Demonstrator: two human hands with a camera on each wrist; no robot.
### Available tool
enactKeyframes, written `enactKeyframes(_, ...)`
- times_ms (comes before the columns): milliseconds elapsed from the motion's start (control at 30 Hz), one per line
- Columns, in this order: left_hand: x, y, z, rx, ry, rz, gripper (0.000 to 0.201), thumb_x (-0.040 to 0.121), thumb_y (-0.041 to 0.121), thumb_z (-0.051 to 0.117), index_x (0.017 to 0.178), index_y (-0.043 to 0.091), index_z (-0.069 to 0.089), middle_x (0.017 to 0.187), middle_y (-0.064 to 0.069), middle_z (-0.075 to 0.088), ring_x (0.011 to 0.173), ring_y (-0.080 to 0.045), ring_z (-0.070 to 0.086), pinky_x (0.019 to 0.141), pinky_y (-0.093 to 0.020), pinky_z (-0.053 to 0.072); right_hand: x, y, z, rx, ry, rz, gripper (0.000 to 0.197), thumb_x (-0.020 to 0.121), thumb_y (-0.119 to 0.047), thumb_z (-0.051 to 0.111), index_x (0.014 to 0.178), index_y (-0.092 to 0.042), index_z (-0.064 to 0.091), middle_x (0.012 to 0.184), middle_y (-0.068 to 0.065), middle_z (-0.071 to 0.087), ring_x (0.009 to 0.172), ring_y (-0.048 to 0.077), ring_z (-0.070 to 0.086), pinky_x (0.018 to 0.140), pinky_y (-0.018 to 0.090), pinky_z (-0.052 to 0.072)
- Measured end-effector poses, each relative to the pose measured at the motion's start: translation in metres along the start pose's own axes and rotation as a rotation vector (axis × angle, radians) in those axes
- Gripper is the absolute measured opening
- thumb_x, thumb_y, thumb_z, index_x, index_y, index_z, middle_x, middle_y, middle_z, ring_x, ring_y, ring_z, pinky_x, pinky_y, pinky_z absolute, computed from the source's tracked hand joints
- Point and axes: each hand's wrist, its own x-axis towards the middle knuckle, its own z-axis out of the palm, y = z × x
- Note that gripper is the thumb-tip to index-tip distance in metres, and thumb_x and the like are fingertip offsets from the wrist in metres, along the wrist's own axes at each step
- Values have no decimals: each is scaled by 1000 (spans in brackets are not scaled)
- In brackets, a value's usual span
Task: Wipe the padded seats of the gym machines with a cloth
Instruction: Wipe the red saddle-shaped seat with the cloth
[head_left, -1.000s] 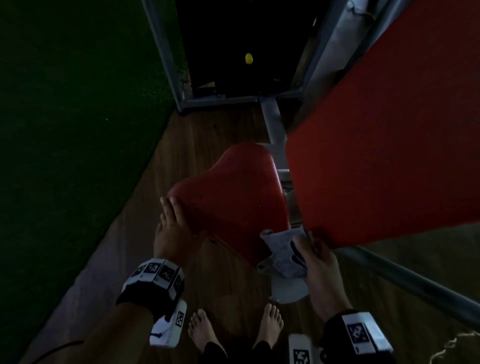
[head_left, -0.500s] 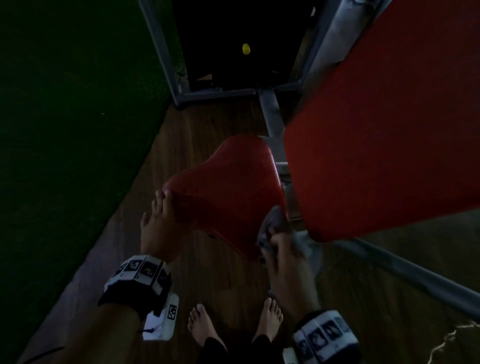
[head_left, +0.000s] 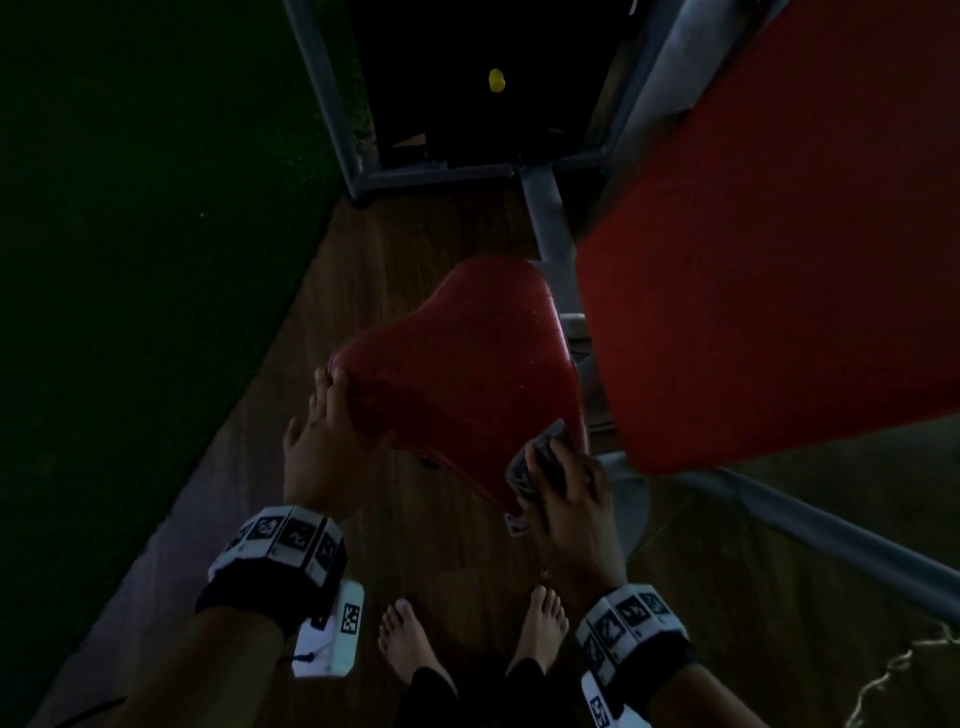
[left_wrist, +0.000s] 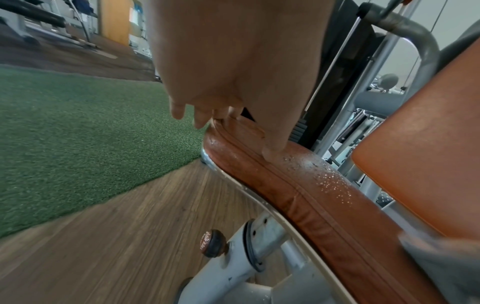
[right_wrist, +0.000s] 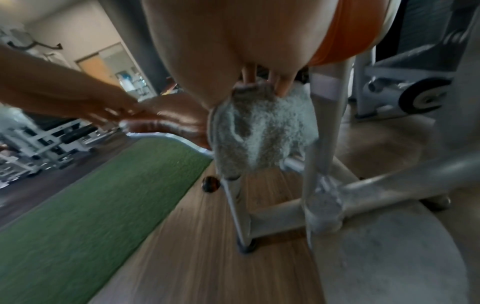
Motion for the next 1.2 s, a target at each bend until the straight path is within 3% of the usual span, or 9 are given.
enactKeyframes(100, 0, -3, 0, -7, -5, 10, 91, 89, 55, 53, 153, 21, -4, 162, -9, -2, 141, -28, 34, 117, -54, 15, -10, -5, 4, 8, 8, -20, 58, 91, -40, 38, 141, -14, 47, 141, 11, 39, 124, 39, 42, 88, 55, 49)
enactKeyframes(267, 2, -2, -2, 78, 23, 0, 91, 89, 60, 51, 153, 22, 0, 163, -6, 2, 149, -27, 11, 118, -56, 2, 23, -8, 7, 152, 84, -19, 47, 92, -32, 37, 138, -21, 42, 127, 4, 39, 116, 29, 43, 86, 55, 47)
enactKeyframes(500, 0, -2, -5, 59, 44, 2, 87, 90, 59, 50, 153, 21, 3, 162, -6, 6, 149, -26, 9, 118, -56, -2, 0, -5, 8, 41, 62, -123, 55, 93, -44, 36, 143, -21, 36, 122, 4, 40, 112, 30, 45, 86, 54, 49)
enactKeyframes(600, 0, -2, -3, 58, 42, -8, 87, 90, 59, 50, 153, 23, 3, 163, -5, 6, 149, -26, 10, 118, -57, -1, 16, -9, 10, 184, 98, -13, 44, 91, -25, 47, 133, -36, 44, 125, -2, 36, 115, 30, 43, 91, 54, 46)
enactKeyframes(667, -1, -1, -3, 55, 38, -12, 87, 90, 58, 51, 153, 23, 2, 163, -5, 4, 149, -25, 9, 118, -57, -1, 32, -16, 11, 200, 105, 25, 53, 84, -7, 57, 131, -30, 53, 127, 3, 41, 113, 33, 45, 90, 54, 45)
enactKeyframes(733, -2, 0, -4, 48, 39, -20, 87, 90, 56, 51, 154, 23, 2, 163, -3, 3, 149, -25, 9, 118, -57, -1, 36, -21, 12, 163, 134, 45, 54, 81, -2, 61, 130, -23, 55, 125, 9, 45, 111, 34, 46, 88, 55, 47)
enactKeyframes(900, -3, 1, -5, 30, 52, -25, 87, 89, 56, 53, 154, 23, 3, 163, -3, 5, 149, -24, 10, 118, -57, 0, 15, -5, 11, -29, 159, -168, 64, 84, -21, 67, 141, -22, 39, 118, 8, 45, 108, 30, 47, 74, 48, 54)
enactKeyframes(1100, -3, 3, -5, 10, 36, -47, 88, 90, 54, 53, 154, 24, 0, 163, -2, 2, 149, -24, 7, 119, -55, -1, 49, -7, 3, 11, 136, 55, 55, 91, -31, 55, 143, -20, 44, 129, 5, 38, 110, 32, 50, 86, 43, 51)
enactKeyframes(1200, -4, 3, -5, -14, 37, -48, 88, 90, 53, 54, 153, 25, 0, 163, -3, 2, 149, -25, 8, 118, -57, 2, 43, -10, 5, 4, 140, 70, 55, 89, -27, 59, 142, -18, 46, 128, 6, 41, 112, 30, 47, 86, 43, 51)
